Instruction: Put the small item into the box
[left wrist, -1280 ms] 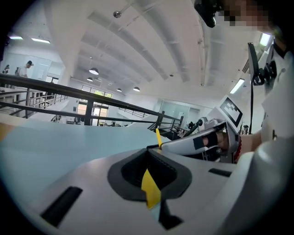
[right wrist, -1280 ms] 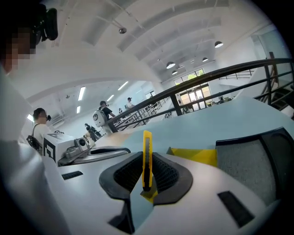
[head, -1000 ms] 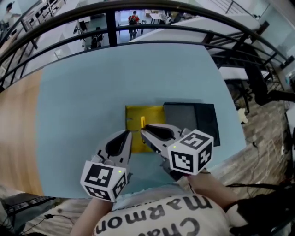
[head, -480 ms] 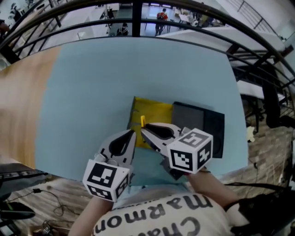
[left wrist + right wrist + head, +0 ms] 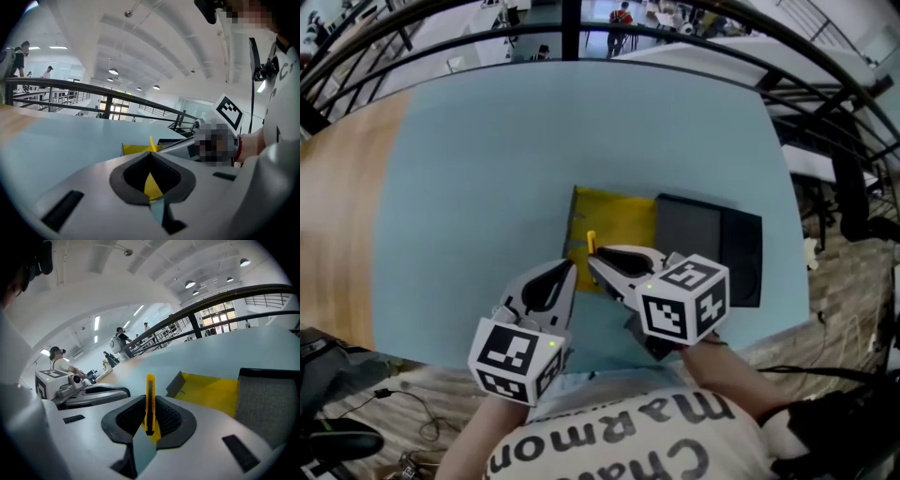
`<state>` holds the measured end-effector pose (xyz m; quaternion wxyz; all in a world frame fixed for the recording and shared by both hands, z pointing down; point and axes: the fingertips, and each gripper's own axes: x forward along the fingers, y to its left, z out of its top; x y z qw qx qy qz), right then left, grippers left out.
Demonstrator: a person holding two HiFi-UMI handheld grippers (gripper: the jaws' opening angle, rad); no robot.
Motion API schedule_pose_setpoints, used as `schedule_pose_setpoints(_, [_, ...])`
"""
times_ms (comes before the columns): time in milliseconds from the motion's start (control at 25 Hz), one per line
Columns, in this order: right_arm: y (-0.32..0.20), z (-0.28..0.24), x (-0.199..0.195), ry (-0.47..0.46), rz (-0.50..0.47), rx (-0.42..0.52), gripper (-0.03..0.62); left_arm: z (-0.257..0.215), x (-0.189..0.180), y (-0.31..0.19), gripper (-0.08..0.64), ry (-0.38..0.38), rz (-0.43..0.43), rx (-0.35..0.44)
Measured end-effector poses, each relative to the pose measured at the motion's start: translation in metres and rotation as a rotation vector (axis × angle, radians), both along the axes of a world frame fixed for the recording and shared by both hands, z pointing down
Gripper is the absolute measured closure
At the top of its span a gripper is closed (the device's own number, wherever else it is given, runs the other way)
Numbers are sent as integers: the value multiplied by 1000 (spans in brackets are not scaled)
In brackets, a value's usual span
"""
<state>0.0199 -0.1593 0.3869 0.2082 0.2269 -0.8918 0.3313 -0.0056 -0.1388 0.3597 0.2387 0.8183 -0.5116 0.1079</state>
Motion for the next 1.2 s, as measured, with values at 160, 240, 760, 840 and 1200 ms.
schedule_pose_setpoints(160, [-3, 12, 4, 43, 65, -13, 514, 4, -2, -6, 560, 6, 55, -7])
schedule_pose_setpoints(240, [-5, 15, 3, 60, 109, -25, 514, 4, -6, -8, 560, 6, 87, -12])
schedule_pose_setpoints(760, [-8, 37, 11, 136, 292, -68, 514, 13, -7, -25, 560, 20, 263, -17])
schedule_pose_setpoints(840, [-9, 40, 12, 165, 307, -63, 514, 15, -7, -26, 560, 23, 289, -21])
schedule_pose_setpoints(1200, [-14, 68, 17, 305, 364, -125, 515, 24, -12, -31, 560, 36, 361, -13])
